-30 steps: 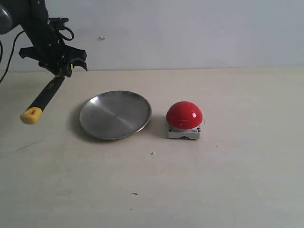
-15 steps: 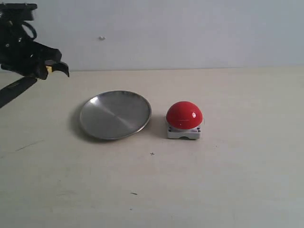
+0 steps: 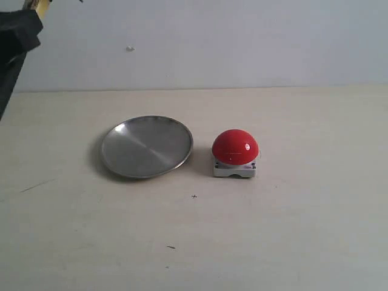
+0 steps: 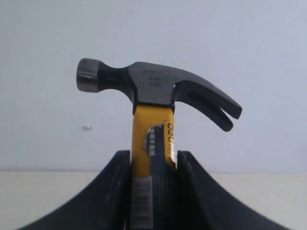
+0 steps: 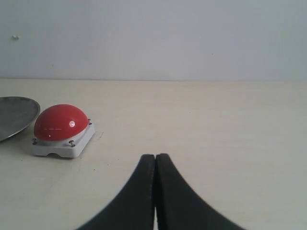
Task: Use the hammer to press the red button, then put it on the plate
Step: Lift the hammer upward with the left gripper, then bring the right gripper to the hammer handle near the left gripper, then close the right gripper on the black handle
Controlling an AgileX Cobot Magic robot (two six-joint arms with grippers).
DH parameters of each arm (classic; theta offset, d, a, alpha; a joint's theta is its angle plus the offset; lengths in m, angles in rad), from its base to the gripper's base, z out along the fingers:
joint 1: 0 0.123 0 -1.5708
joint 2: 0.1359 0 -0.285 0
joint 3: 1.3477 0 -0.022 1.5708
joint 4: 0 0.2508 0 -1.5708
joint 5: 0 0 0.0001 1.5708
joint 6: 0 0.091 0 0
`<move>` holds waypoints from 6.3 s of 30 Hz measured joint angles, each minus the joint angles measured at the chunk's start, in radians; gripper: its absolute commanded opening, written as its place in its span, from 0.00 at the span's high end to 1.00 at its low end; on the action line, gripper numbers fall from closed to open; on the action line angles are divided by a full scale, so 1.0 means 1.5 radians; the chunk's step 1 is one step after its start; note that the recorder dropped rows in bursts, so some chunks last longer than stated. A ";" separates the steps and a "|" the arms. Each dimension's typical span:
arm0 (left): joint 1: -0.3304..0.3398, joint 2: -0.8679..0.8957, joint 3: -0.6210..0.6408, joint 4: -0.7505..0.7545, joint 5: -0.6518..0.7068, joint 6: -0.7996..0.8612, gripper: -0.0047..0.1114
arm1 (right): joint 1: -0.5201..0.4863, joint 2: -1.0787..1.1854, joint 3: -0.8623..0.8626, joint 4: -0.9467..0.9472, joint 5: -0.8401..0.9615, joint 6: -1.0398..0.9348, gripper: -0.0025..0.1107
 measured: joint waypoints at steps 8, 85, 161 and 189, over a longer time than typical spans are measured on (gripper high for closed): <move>-0.031 -0.057 0.159 0.158 -0.238 -0.155 0.96 | 0.000 0.000 0.000 -0.009 -0.010 -0.001 0.98; -0.189 0.272 -0.141 -0.104 -0.365 0.099 0.96 | 0.303 0.910 -0.555 1.069 0.296 -0.969 0.45; -0.192 0.272 -0.143 -0.135 -0.353 0.072 0.96 | 0.364 1.202 -0.830 1.079 0.307 -0.928 0.98; -0.192 0.272 -0.143 -0.105 -0.344 0.148 0.55 | 0.364 1.205 -0.830 1.078 0.295 -0.899 0.98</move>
